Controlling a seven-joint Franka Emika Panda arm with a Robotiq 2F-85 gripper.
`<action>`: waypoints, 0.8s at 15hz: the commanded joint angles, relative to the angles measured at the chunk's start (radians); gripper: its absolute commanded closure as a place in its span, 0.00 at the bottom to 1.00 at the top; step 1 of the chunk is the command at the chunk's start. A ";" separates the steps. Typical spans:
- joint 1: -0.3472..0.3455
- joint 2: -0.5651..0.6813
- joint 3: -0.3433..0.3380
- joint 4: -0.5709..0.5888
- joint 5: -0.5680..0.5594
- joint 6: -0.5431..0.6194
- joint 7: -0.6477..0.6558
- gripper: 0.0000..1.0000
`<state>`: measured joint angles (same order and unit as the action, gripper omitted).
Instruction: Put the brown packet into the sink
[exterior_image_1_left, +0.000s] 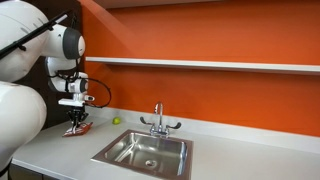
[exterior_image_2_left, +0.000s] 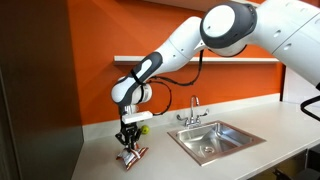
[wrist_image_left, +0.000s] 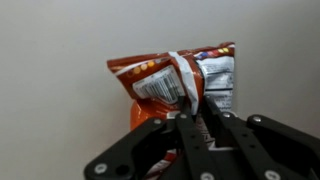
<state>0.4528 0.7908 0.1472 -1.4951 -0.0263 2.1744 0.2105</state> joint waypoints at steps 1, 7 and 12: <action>0.011 0.013 -0.011 0.043 -0.021 -0.048 0.041 1.00; 0.008 0.012 -0.016 0.044 -0.020 -0.060 0.052 1.00; 0.012 -0.006 -0.020 0.057 -0.020 -0.089 0.070 1.00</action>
<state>0.4530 0.7909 0.1335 -1.4749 -0.0263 2.1420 0.2373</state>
